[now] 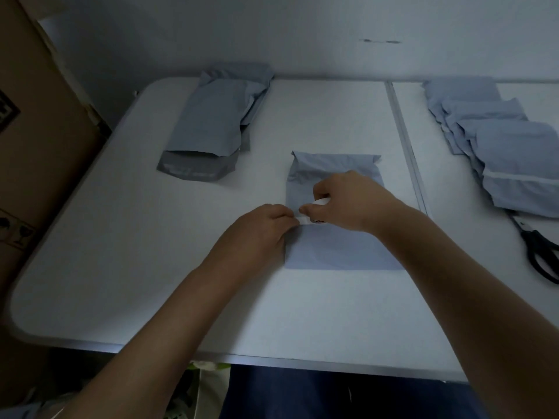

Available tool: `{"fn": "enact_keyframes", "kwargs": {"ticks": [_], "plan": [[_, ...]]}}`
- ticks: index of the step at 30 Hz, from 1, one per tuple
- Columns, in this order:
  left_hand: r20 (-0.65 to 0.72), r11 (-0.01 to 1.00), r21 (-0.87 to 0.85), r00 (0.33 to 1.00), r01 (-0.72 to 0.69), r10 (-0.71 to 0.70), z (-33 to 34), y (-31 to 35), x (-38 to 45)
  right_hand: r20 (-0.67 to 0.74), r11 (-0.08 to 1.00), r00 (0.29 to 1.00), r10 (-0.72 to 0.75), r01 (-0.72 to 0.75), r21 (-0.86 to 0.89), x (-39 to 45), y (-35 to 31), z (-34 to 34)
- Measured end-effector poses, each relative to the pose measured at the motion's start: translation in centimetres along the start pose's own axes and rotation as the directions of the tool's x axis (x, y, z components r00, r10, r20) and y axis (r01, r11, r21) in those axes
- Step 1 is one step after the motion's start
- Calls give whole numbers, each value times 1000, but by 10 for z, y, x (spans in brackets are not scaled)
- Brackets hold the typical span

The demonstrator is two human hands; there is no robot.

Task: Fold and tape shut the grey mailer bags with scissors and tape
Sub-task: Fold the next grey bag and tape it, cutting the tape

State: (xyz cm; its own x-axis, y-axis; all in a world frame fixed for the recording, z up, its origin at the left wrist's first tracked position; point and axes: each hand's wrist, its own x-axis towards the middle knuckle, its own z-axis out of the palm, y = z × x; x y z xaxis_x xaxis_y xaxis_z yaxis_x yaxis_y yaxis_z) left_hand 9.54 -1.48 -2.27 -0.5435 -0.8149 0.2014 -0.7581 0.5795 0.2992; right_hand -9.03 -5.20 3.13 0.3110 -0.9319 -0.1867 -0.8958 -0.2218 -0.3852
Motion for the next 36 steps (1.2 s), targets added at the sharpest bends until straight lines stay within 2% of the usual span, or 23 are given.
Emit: {"fn": "enact_keyframes", "kwargs": {"ticks": [11, 15, 19, 26, 32, 36], "plan": [[12, 990, 142, 1000, 1, -3, 5, 10, -2, 0, 998, 1000, -2, 2, 60, 1, 10, 1], [-22, 981, 194, 999, -27, 32, 10, 10, -3, 83, 990, 996, -25, 13, 144, -5, 9, -6], [-30, 973, 222, 997, -57, 65, 9, 9, -2, 146, 953, 989, 7, -52, 300, -6, 18, -6], [-43, 959, 283, 999, -20, 33, 10, 14, -2, 129, 909, 992, 2, -55, 412, -5, 23, -3], [-71, 934, 357, 996, -26, 55, 9, 18, -3, 137, 936, 991, -8, -41, 351, -3, 24, -6], [-85, 921, 388, 994, -25, 62, 12, 19, -2, 145, 968, 989, 3, -39, 247, -4, 26, -12]]}}
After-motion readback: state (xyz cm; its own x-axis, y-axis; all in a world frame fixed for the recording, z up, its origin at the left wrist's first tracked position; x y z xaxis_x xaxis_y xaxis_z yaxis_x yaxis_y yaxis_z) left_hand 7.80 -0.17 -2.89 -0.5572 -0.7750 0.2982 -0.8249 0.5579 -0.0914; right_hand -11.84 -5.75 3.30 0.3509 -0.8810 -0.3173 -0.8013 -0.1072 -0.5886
